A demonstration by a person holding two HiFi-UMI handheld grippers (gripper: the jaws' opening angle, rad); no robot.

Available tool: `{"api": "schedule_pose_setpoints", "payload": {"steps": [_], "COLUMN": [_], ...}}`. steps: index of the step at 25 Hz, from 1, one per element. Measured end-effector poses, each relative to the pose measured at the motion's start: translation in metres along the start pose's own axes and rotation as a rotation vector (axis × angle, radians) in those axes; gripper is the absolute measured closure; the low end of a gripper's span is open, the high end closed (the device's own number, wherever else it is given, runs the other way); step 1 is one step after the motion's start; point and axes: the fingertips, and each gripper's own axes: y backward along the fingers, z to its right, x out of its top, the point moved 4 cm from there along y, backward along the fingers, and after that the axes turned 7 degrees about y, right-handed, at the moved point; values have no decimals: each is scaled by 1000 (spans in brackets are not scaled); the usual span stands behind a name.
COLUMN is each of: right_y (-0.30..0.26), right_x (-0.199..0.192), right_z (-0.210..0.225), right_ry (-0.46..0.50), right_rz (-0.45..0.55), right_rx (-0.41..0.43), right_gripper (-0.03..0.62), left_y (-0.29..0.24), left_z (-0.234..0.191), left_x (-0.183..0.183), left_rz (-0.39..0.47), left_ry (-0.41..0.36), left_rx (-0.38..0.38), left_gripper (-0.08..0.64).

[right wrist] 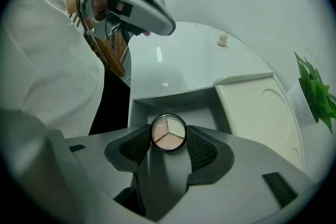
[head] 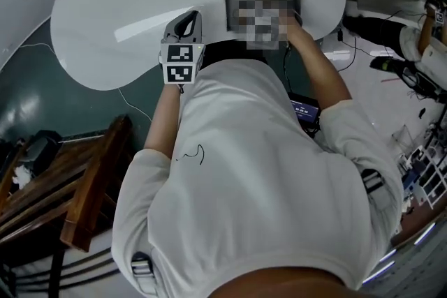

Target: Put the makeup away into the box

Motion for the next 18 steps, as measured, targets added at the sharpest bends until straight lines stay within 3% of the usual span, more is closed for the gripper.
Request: {"api": "schedule_pose_setpoints", "payload": {"steps": [10,18], "right_y": [-9,19], "right_x": [2,18], "right_z": [1,-7], "right_ry": [48,62], "right_rz": [-18,107], "right_rx": [9,-27], "right_gripper": [379,348], "left_y": [14,33], "left_z": [4,16], "left_x": [-15,-23], "left_rz": [27,68], "left_ry": [97,163], "left_rx": [81,161], "left_gripper": [538,538]}}
